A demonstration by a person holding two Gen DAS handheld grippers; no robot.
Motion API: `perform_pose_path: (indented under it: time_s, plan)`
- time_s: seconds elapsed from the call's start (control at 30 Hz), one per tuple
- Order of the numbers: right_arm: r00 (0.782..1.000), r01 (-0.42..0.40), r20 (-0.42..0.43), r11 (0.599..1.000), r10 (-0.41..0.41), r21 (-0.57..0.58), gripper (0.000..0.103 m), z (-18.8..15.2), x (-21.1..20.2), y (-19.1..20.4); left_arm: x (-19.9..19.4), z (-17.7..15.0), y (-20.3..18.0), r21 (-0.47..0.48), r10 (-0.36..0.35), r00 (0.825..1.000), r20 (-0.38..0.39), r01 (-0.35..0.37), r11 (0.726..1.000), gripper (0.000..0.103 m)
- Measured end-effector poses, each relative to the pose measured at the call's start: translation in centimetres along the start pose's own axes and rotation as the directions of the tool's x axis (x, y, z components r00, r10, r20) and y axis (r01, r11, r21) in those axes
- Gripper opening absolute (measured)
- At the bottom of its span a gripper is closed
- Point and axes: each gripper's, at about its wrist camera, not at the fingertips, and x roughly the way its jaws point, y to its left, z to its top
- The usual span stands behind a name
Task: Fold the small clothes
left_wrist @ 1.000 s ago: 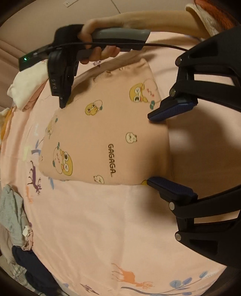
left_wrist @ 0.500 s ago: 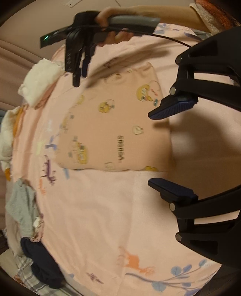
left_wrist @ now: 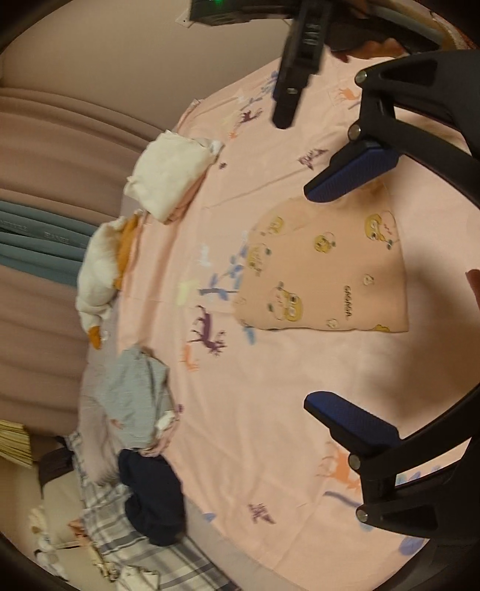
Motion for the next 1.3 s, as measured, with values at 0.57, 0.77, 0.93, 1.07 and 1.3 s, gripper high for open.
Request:
perform_pose_path:
  time_s: [0.57, 0.77, 0.93, 1.07, 1.3]
  plan:
    - [0.998, 0.043, 0.033, 0.994, -0.047, 0.097, 0.097, -3.2, -5.4, -0.4, -5.8, 1.2, -3.7, 0.051, -0.047, 0.995, 0.084, 0.043, 0.998, 0.103]
    - [0.998, 0.028, 0.046, 0.995, -0.033, 0.100, 0.097, -3.6, -6.2, -0.2, -5.9, 1.0, -4.1, 0.051, -0.043, 0.997, 0.063, 0.040, 0.998, 0.103]
    - [0.998, 0.035, 0.043, 0.997, -0.038, 0.067, 0.097, -4.1, -6.7, 0.5, -6.3, 0.9, -4.5, 0.055, -0.052, 0.996, 0.066, 0.048, 0.997, 0.103]
    - [0.998, 0.029, 0.047, 0.998, -0.032, 0.062, 0.097, -4.2, -7.2, 0.8, -6.3, 0.9, -4.5, 0.056, -0.049, 0.997, 0.062, 0.046, 0.997, 0.103]
    - [0.998, 0.031, 0.058, 0.999, -0.033, 0.041, 0.097, -4.4, -8.1, 1.6, -6.5, 0.7, -4.8, 0.066, -0.048, 0.997, 0.059, 0.044, 0.997, 0.103]
